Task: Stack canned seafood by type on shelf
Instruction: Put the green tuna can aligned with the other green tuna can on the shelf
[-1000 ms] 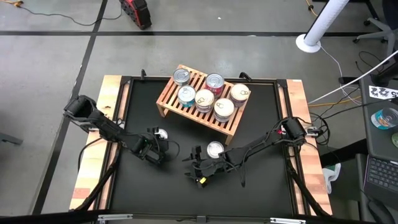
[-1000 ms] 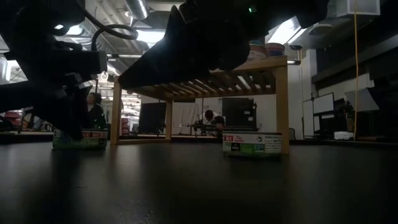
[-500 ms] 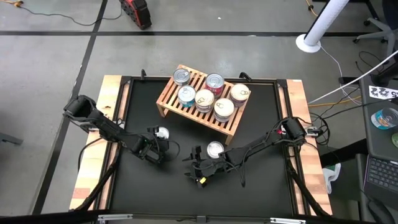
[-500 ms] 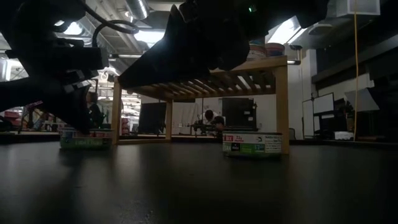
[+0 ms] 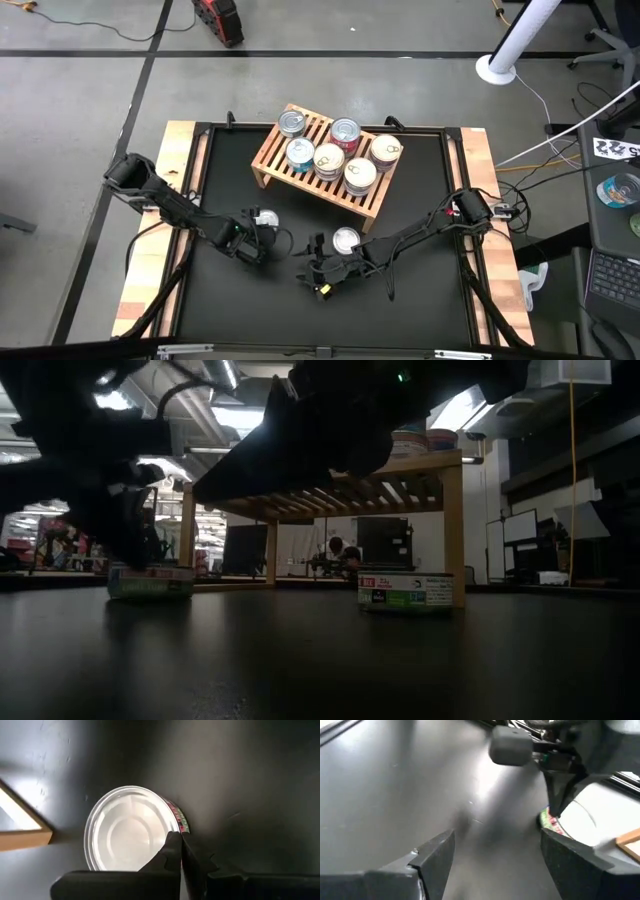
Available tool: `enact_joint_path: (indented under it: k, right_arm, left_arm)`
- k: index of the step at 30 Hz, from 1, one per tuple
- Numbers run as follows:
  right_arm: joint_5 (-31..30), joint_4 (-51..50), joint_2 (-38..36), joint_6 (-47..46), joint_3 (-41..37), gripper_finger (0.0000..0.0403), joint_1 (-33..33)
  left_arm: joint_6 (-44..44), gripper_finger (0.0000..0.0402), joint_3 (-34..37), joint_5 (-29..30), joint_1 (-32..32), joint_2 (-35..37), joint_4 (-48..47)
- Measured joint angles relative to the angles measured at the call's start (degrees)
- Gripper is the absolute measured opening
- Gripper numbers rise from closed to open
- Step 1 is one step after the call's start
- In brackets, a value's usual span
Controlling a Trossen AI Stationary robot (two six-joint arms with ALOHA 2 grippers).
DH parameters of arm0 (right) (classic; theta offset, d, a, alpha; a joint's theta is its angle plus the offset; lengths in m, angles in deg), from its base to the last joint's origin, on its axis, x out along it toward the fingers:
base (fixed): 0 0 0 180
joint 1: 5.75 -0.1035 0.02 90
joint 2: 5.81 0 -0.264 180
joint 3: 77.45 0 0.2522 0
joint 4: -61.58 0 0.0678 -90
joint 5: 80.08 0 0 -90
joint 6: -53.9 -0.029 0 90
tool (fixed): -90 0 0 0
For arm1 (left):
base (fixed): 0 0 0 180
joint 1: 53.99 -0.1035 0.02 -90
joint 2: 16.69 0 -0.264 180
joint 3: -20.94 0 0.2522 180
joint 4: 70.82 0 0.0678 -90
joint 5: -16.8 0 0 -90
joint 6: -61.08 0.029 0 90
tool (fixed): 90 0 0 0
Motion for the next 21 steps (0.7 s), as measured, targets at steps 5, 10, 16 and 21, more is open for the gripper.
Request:
enact_joint_path:
  k: [5, 10, 16, 21]
  right_arm:
    - [-1.01, 0.00, 0.00, 2.88, 0.00, 0.0289, 0.02]
    - [-1.03, -0.05, 0.00, 8.26, 0.00, 0.0289, 0.02]
    - [-1.03, -0.57, 0.00, 10.89, 0.01, 0.0289, 0.02]
    - [-3.01, -2.20, -0.02, 12.06, 0.02, 0.0289, 0.00]
  left_arm:
    - [0.03, 0.0001, -1.37, -1.98, -0.03, 0.00, 4.21]
    - [0.02, 0.0001, -1.44, -5.85, -0.03, 0.02, 12.66]
    - [0.04, 0.0000, -1.46, -8.09, -0.03, 0.09, 21.21]
    - [-0.52, 0.0001, -1.48, -8.62, -0.03, 0.09, 24.18]
